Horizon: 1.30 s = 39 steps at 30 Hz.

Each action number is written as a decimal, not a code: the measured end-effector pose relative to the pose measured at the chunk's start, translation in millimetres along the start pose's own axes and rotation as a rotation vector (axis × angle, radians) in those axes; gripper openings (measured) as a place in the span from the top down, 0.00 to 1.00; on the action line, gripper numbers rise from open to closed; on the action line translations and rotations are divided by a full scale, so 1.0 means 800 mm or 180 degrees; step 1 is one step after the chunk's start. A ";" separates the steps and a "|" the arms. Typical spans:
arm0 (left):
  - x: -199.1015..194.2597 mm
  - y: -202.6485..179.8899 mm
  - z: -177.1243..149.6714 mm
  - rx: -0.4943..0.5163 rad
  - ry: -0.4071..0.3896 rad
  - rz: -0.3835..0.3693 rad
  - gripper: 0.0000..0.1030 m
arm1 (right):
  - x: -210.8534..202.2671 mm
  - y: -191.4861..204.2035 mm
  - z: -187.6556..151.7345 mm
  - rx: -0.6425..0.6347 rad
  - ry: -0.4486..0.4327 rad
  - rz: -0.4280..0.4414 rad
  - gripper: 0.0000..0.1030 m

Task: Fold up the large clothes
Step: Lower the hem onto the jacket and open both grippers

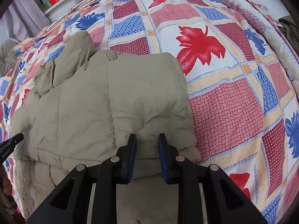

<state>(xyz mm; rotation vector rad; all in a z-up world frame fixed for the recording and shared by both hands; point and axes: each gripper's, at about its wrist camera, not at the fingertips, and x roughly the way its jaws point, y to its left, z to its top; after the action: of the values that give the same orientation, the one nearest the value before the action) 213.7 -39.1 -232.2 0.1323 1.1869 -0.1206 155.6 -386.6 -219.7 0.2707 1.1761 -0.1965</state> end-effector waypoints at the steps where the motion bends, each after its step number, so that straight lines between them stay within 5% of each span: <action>1: -0.005 0.000 -0.004 -0.0001 0.0011 -0.0018 0.87 | -0.004 0.002 -0.002 0.0033 -0.0009 0.0028 0.75; 19: -0.069 0.007 -0.104 0.0045 0.0322 -0.0196 0.86 | -0.074 0.017 -0.121 0.0376 0.0382 0.0385 0.58; 20: -0.069 0.007 -0.109 0.0047 0.0363 -0.0190 0.55 | -0.077 0.016 -0.129 0.0400 0.0405 0.0395 0.58; 21: -0.071 0.009 -0.115 0.0009 0.0410 -0.0152 0.01 | -0.080 0.015 -0.137 0.0435 0.0433 0.0424 0.58; 29: -0.097 0.024 -0.168 -0.0007 0.0497 -0.0053 0.01 | -0.099 0.010 -0.188 0.0655 0.0596 0.0552 0.57; 39: -0.102 0.055 -0.238 -0.0045 0.0833 0.0021 0.01 | -0.123 -0.021 -0.248 0.1047 0.0710 0.0600 0.42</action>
<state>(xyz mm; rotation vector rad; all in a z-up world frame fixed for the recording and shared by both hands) 16.6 38.2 -224.7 0.1425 1.4478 -0.0907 -60.4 -340.3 -201.4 0.7043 1.3289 -0.1973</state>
